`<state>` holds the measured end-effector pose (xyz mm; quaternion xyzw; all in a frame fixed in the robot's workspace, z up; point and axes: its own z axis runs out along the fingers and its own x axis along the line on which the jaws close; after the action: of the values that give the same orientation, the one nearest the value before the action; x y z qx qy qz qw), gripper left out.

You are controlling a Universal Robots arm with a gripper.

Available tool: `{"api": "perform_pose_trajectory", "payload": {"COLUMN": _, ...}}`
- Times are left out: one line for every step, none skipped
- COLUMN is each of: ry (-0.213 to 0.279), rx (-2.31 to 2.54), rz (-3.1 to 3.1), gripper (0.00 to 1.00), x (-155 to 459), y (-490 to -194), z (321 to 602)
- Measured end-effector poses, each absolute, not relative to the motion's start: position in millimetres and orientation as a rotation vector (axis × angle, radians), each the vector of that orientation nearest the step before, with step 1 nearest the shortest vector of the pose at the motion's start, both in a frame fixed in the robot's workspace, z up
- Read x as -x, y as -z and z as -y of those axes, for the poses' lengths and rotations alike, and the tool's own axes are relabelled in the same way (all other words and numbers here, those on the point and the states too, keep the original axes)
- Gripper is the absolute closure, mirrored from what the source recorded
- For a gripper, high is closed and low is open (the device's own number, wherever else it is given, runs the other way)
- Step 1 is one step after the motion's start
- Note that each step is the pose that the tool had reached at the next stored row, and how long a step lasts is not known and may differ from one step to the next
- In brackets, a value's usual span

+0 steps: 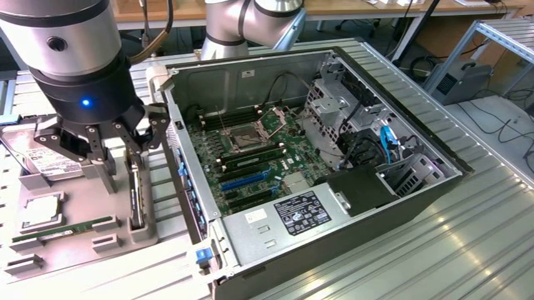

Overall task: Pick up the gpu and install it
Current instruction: 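Pick up the gpu and move the gpu toward the slot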

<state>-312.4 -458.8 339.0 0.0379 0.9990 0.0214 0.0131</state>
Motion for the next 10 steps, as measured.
{"api": "perform_pose_trajectory", "payload": {"ry": -0.067, "rx": -0.118, "rz": -3.112, "gripper": 0.58, "x": 312.4, "y": -338.7, "z": 458.7}}
{"api": "perform_pose_trajectory", "payload": {"ry": -0.067, "rx": -0.118, "rz": -3.112, "gripper": 0.58, "x": 312.4, "y": -338.5, "z": 458.8}}
{"api": "perform_pose_trajectory", "payload": {"ry": -0.067, "rx": -0.118, "rz": -3.112, "gripper": 0.58, "x": 312.4, "y": -338.2, "z": 458.8}}
{"api": "perform_pose_trajectory", "payload": {"ry": -0.067, "rx": -0.118, "rz": -3.112, "gripper": 0.58, "x": 312.4, "y": -338.0, "z": 458.8}}
{"api": "perform_pose_trajectory", "payload": {"ry": -0.067, "rx": -0.118, "rz": -3.112, "gripper": 0.58, "x": 312.4, "y": -337.7, "z": 458.8}}
{"api": "perform_pose_trajectory", "payload": {"ry": -0.067, "rx": -0.118, "rz": -3.112, "gripper": 0.58, "x": 312.4, "y": -337.5, "z": 458.8}}
{"api": "perform_pose_trajectory", "payload": {"ry": -0.067, "rx": -0.118, "rz": -3.112, "gripper": 0.58, "x": 312.4, "y": -337.3, "z": 458.8}}
{"api": "perform_pose_trajectory", "payload": {"ry": -0.067, "rx": -0.118, "rz": -3.112, "gripper": 0.58, "x": 312.4, "y": -337.0, "z": 458.8}}
{"api": "perform_pose_trajectory", "payload": {"ry": -0.067, "rx": -0.118, "rz": -3.112, "gripper": 0.58, "x": 312.4, "y": -336.8, "z": 458.8}}
{"api": "perform_pose_trajectory", "payload": {"ry": -0.067, "rx": -0.118, "rz": -3.112, "gripper": 0.58, "x": 312.4, "y": -336.5, "z": 458.8}}
